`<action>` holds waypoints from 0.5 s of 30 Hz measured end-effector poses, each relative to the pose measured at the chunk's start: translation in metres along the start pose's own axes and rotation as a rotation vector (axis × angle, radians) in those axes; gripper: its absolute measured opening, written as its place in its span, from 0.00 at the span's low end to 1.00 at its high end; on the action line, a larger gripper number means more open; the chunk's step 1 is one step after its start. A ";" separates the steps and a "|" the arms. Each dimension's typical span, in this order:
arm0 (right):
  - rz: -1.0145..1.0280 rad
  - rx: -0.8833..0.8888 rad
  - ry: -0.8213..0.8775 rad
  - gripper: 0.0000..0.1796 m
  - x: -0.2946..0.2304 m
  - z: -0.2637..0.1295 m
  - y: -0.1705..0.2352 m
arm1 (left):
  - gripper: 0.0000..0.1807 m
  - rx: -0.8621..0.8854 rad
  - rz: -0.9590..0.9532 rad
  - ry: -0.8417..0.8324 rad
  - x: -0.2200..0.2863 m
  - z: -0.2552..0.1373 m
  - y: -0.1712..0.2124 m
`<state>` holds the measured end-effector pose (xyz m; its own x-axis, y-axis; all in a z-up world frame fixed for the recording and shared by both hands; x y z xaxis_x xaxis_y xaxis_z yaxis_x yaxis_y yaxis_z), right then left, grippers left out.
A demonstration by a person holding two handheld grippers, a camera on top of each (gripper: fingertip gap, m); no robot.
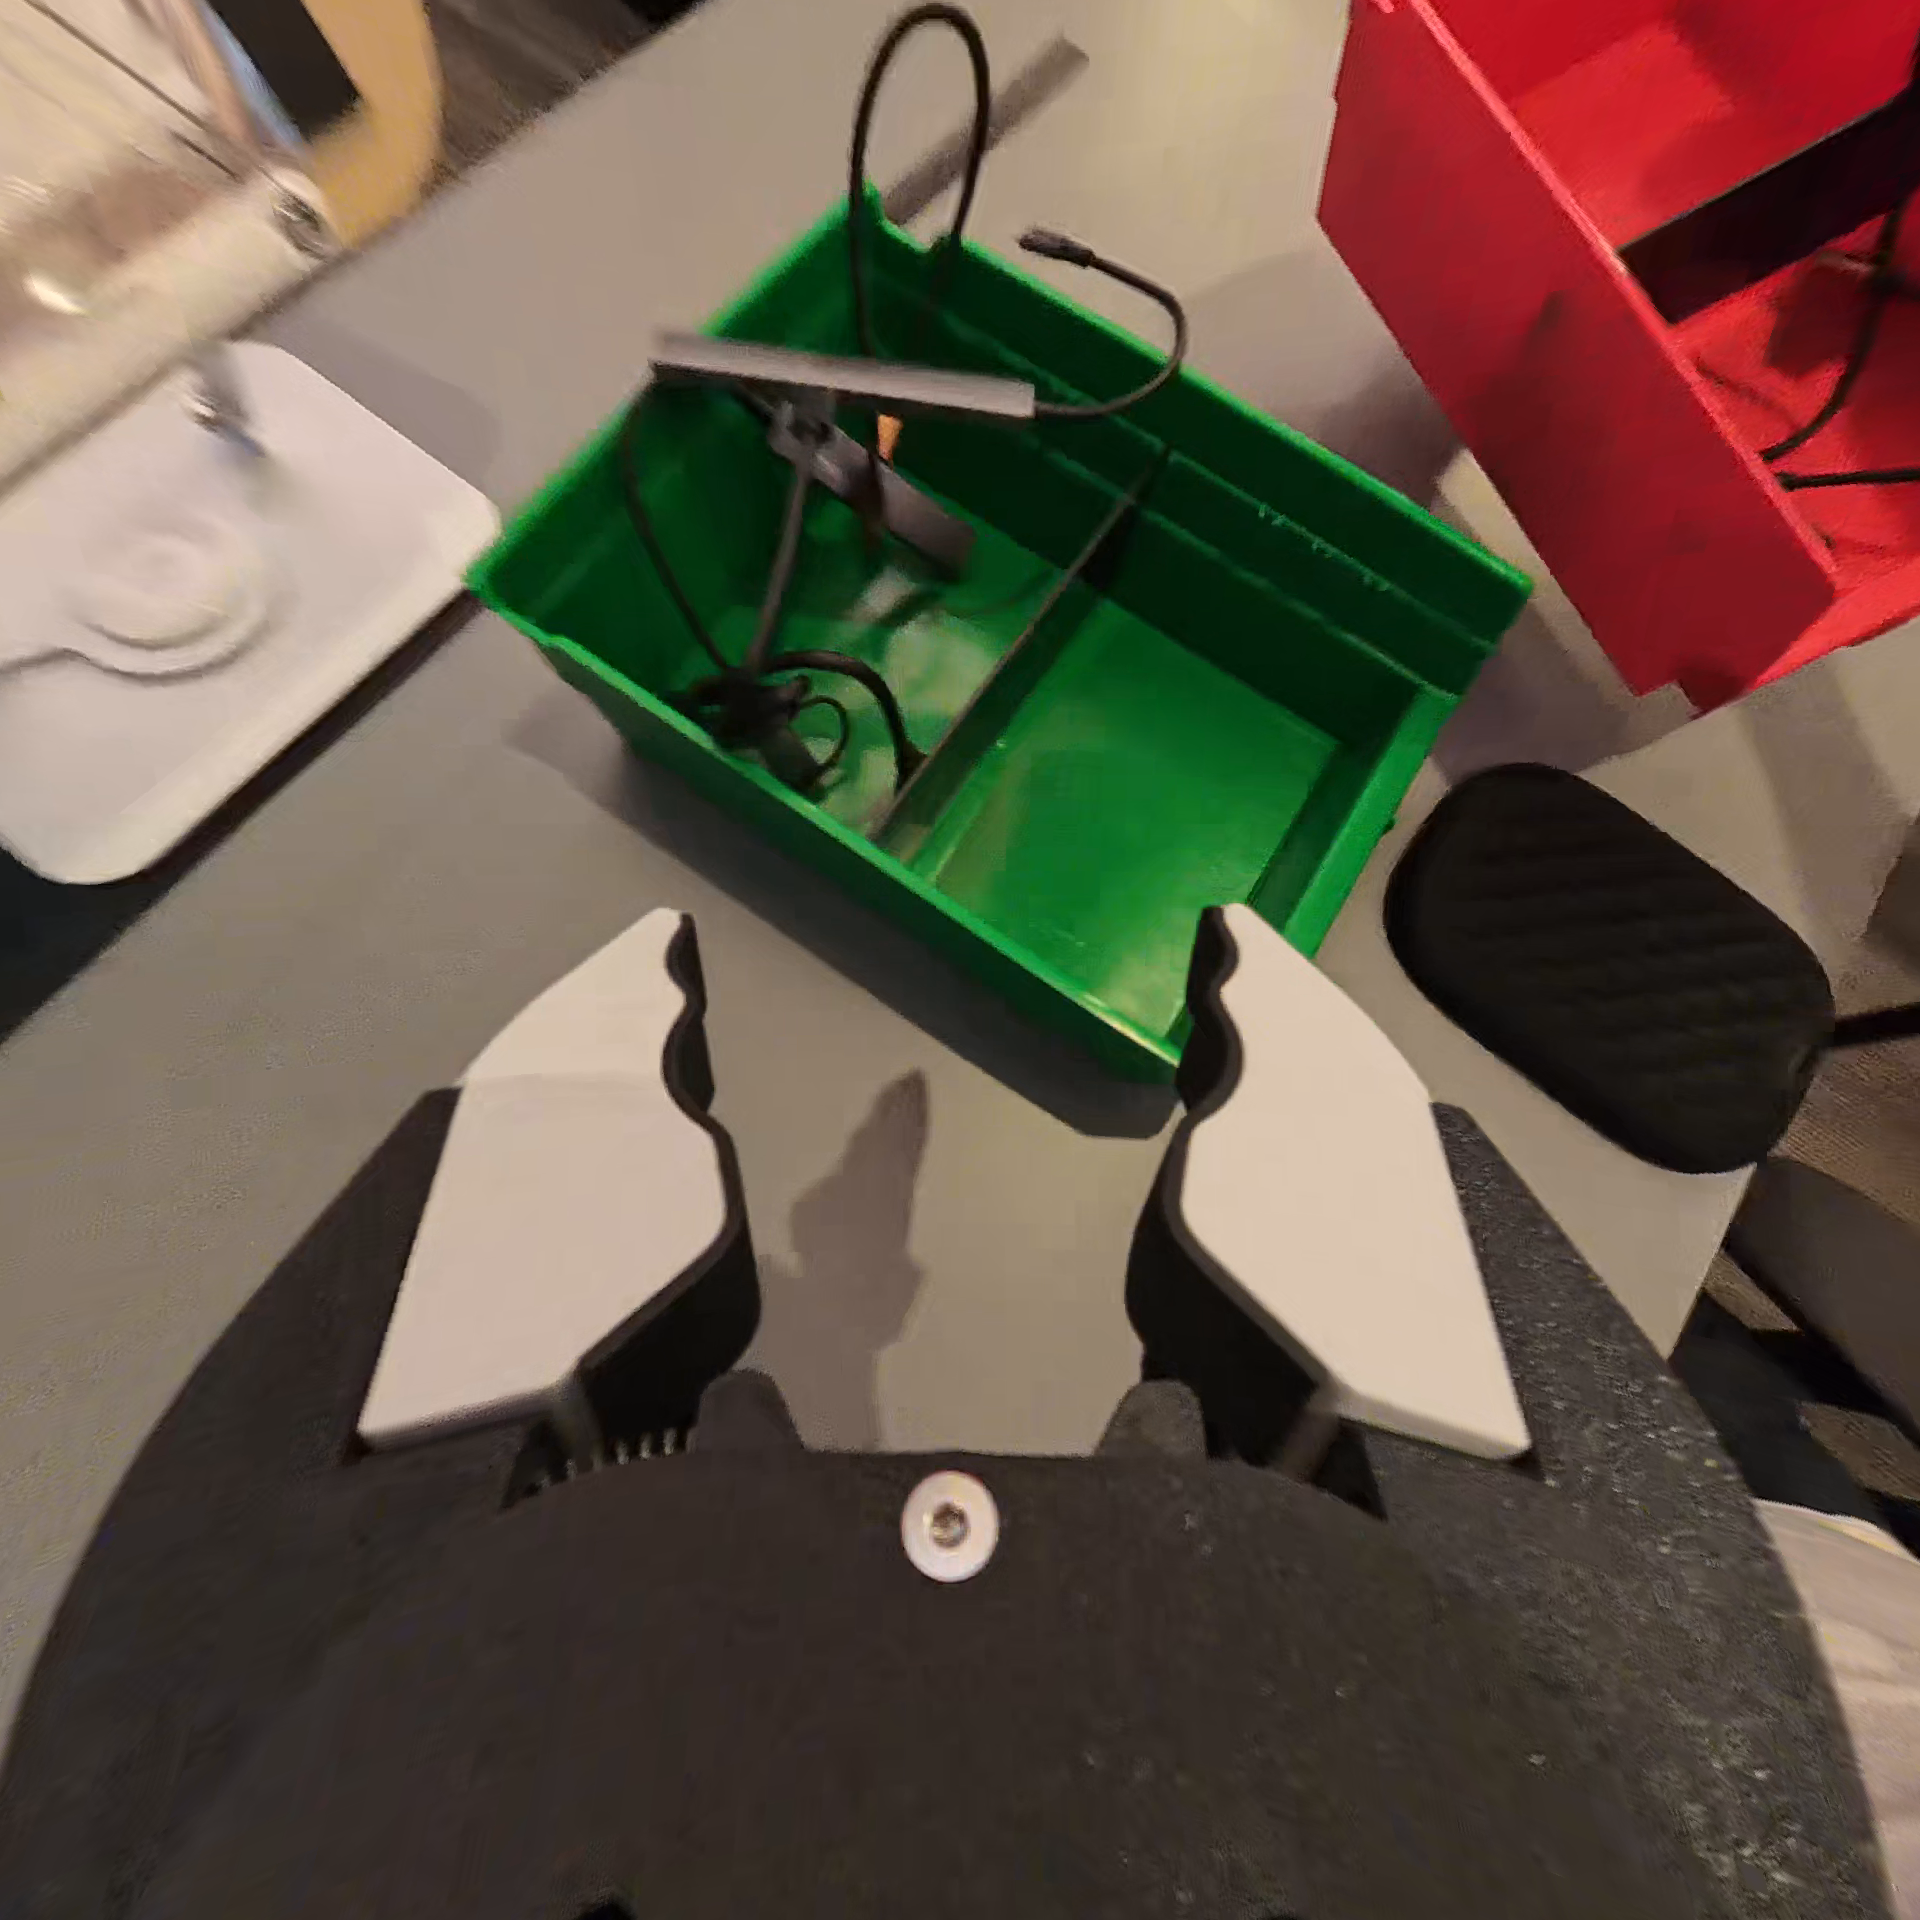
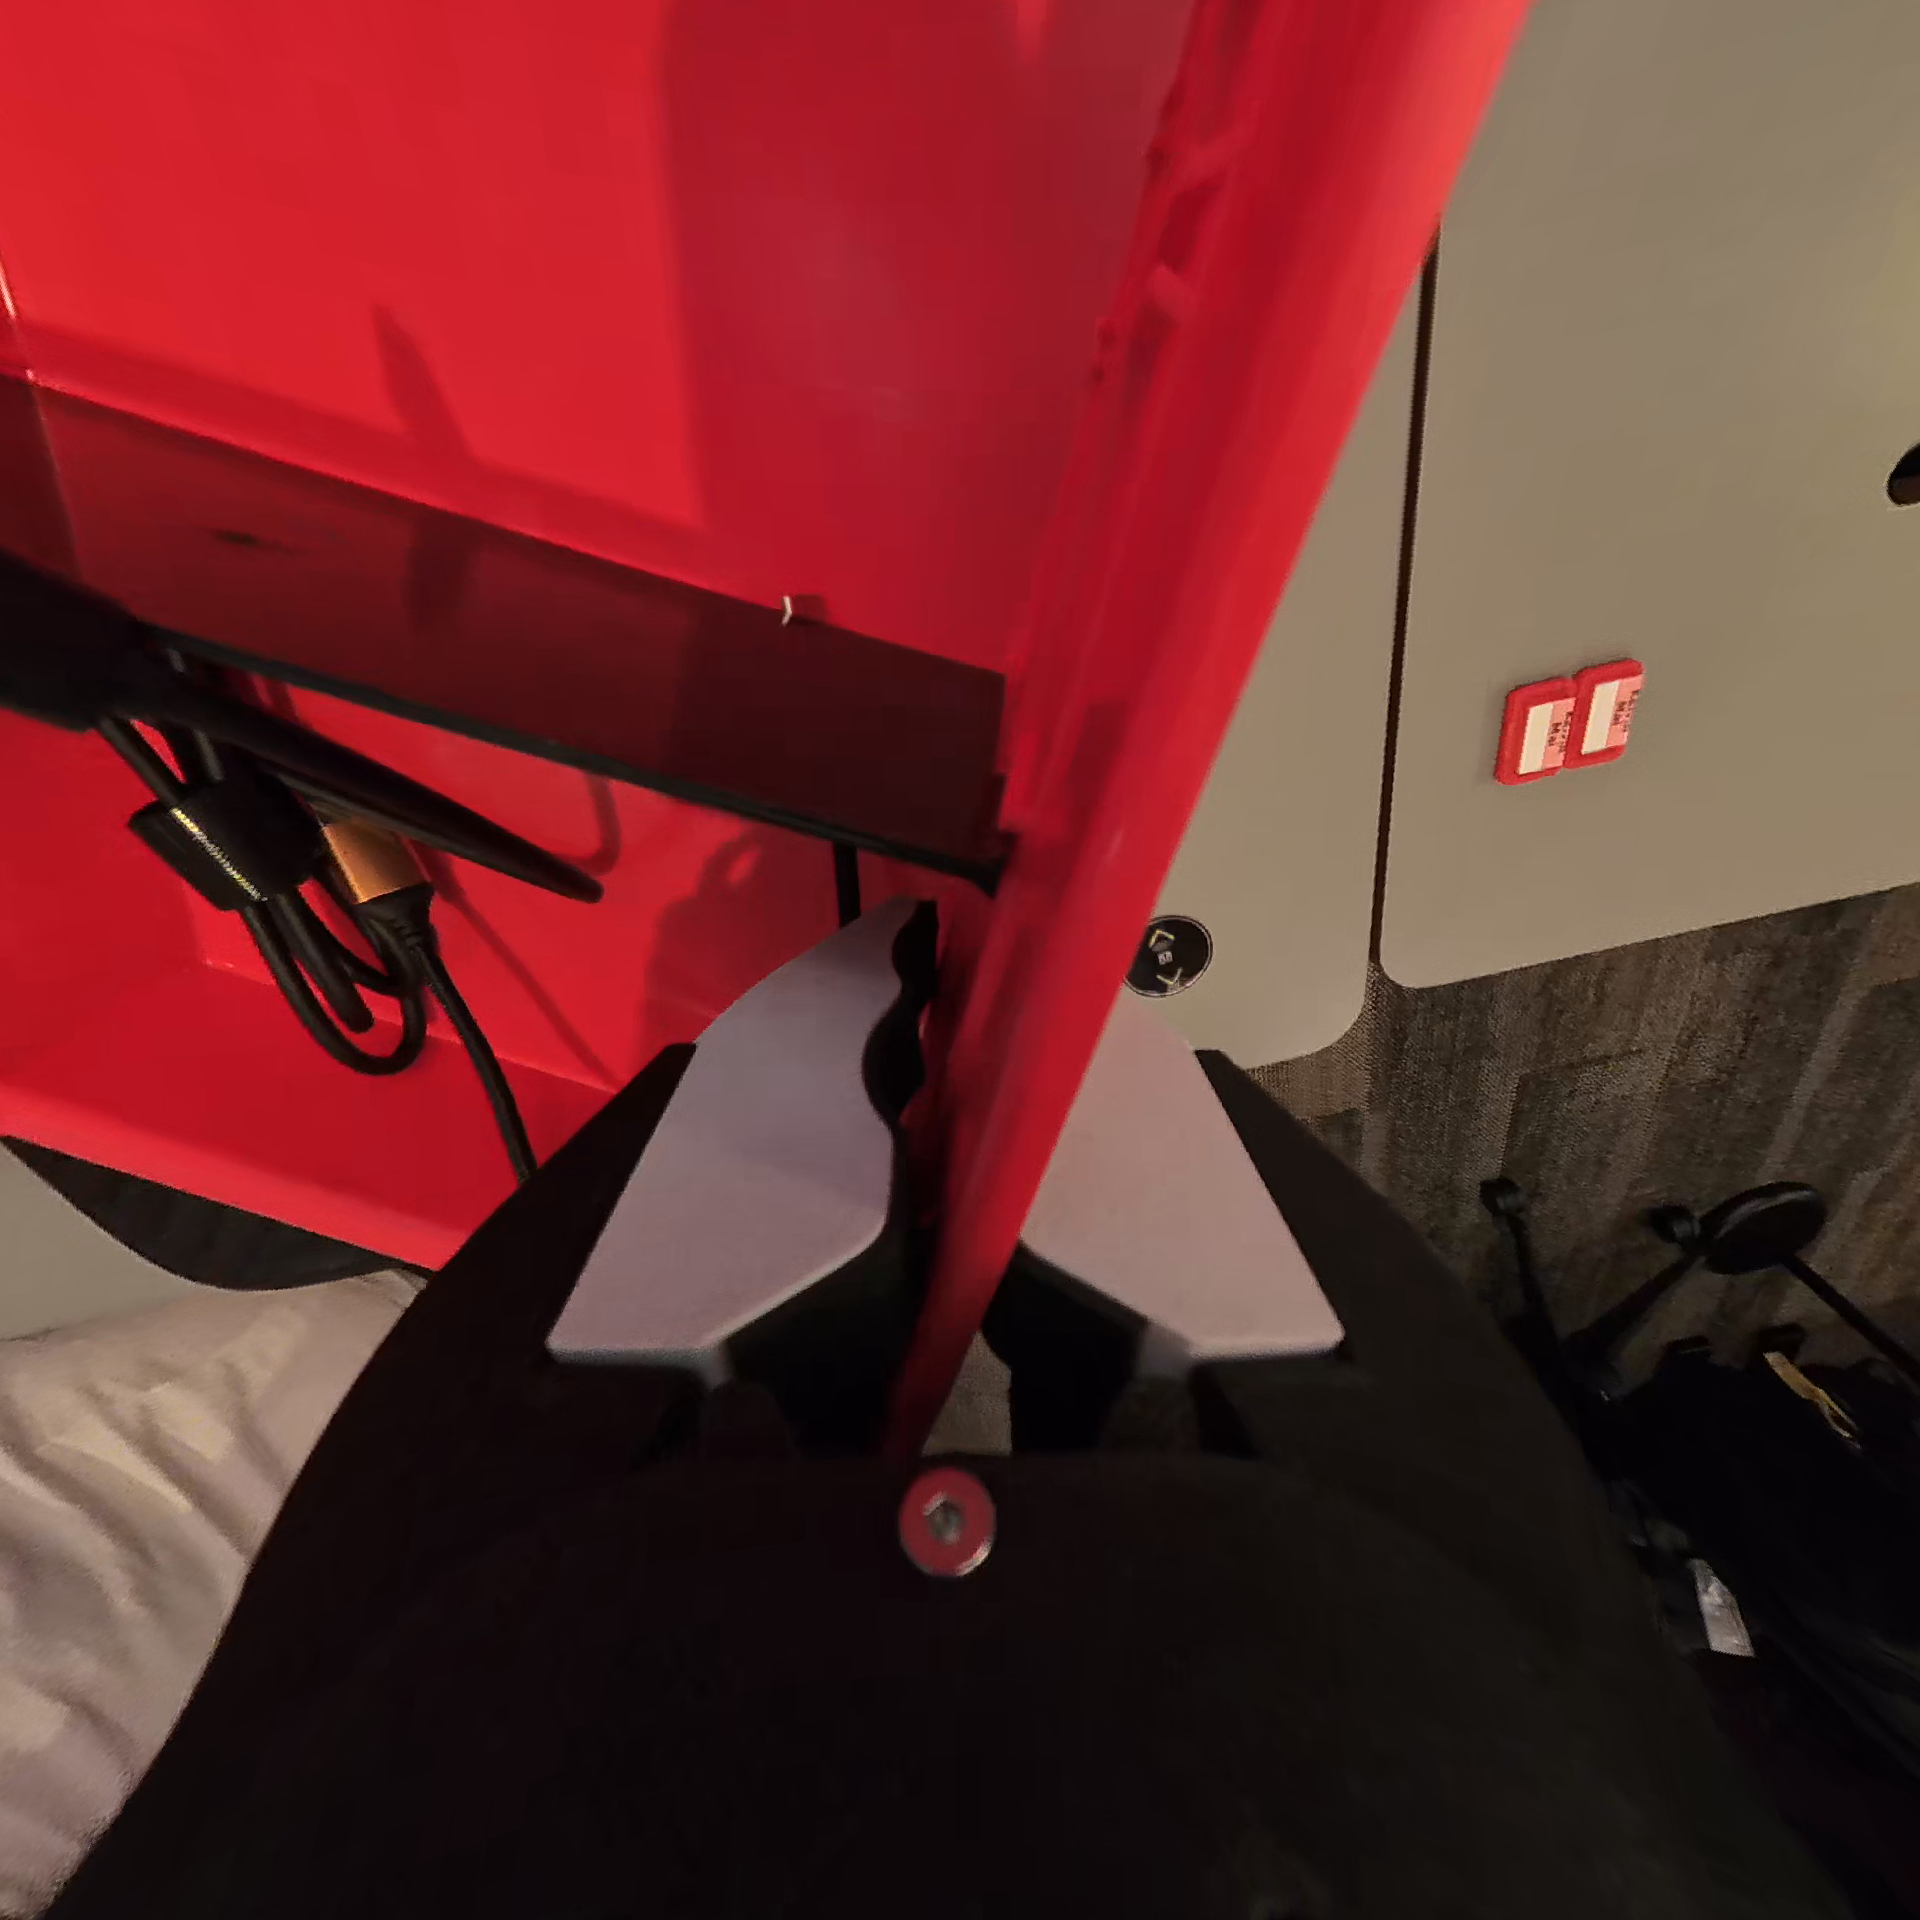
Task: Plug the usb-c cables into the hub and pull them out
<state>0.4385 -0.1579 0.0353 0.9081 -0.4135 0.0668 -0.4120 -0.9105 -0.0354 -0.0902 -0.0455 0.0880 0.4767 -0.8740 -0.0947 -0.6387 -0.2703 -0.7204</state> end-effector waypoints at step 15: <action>-0.136 0.050 0.044 0.04 -0.019 0.019 -0.010 | 0.42 -0.300 -0.108 0.137 -0.006 0.112 0.029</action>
<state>0.4263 -0.1410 0.0159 0.9508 -0.2867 0.1176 -0.2797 -0.9574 -0.0723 -0.0435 -0.0031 -0.0094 0.4787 -0.8744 0.0790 -0.7476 -0.4531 -0.4856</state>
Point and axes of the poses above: each gripper's, where its closed fingertips meet, z out along the fingers, y out of its underside, x = y × z across the jaws, the point moved 9 cm from there along -z, back along the fingers, and after that the axes turned 12 degrees about z, right-handed, at the moved point
